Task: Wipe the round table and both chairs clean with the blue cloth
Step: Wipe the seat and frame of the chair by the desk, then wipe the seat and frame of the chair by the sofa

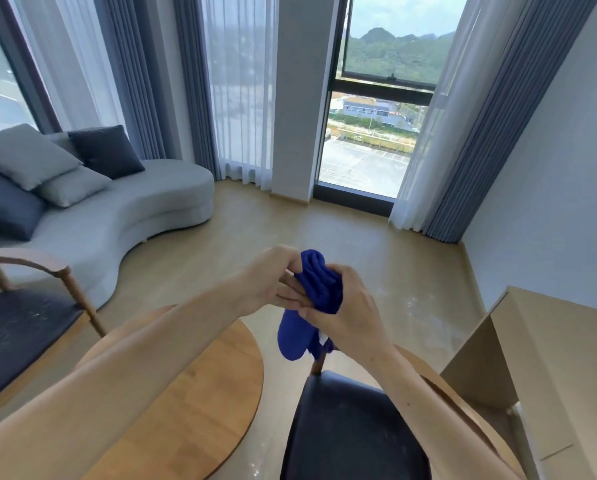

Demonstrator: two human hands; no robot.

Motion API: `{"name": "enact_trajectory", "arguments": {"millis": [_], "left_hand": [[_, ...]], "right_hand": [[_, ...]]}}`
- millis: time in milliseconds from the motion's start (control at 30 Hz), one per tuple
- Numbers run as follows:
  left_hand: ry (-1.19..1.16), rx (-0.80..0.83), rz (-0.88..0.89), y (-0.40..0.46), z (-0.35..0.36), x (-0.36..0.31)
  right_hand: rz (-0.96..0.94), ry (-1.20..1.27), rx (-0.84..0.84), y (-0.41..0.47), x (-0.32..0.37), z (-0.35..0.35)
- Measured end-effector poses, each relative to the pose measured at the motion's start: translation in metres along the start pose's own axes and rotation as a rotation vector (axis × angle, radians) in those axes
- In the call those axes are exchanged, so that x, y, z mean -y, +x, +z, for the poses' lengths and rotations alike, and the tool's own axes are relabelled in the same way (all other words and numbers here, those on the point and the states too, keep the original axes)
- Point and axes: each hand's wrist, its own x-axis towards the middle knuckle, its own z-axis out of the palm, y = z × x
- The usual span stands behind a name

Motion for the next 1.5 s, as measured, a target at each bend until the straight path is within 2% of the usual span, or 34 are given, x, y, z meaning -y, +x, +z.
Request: {"name": "enact_trajectory", "arguments": {"millis": [100, 200, 267, 367, 467, 600, 733, 867, 1033, 1200, 1333, 1500], "left_hand": [[0.067, 0.004, 0.087, -0.013, -0.007, 0.003], [0.362, -0.137, 0.314, -0.027, -0.021, 0.010], [0.465, -0.069, 0.386, -0.036, -0.019, 0.023], [0.386, 0.110, 0.436, -0.048, 0.004, 0.041], [0.224, 0.050, 0.488, -0.052, 0.029, 0.056], [0.132, -0.032, 0.456, -0.062, 0.045, 0.073], [0.158, -0.111, 0.418, -0.071, 0.053, 0.082], [0.119, -0.203, 0.354, -0.077, 0.053, 0.093], [0.131, -0.338, 0.354, -0.078, 0.048, 0.110], [0.024, -0.290, 0.251, -0.094, 0.025, 0.136], [-0.024, -0.199, 0.113, -0.115, -0.012, 0.170], [-0.042, -0.390, 0.097, -0.155, -0.078, 0.201]], "right_hand": [[-0.067, 0.099, -0.033, 0.002, 0.003, -0.009], [-0.110, 0.278, 0.017, 0.001, 0.004, -0.026], [-0.128, 0.415, 0.060, -0.001, 0.005, -0.037], [-0.129, 0.554, 0.120, -0.007, 0.001, -0.044], [-0.091, 0.698, 0.174, -0.015, -0.010, -0.048], [-0.053, 0.778, 0.399, -0.028, -0.031, -0.046], [0.026, 0.766, 0.559, -0.047, -0.046, -0.026], [0.030, 0.779, 0.494, -0.059, -0.047, -0.012], [0.102, 0.830, 0.436, -0.060, -0.045, 0.005], [0.156, 0.793, 0.407, -0.064, -0.037, 0.034], [0.175, 0.840, 0.461, -0.057, -0.013, 0.069], [0.157, 0.897, 0.672, -0.052, 0.037, 0.144]]}}
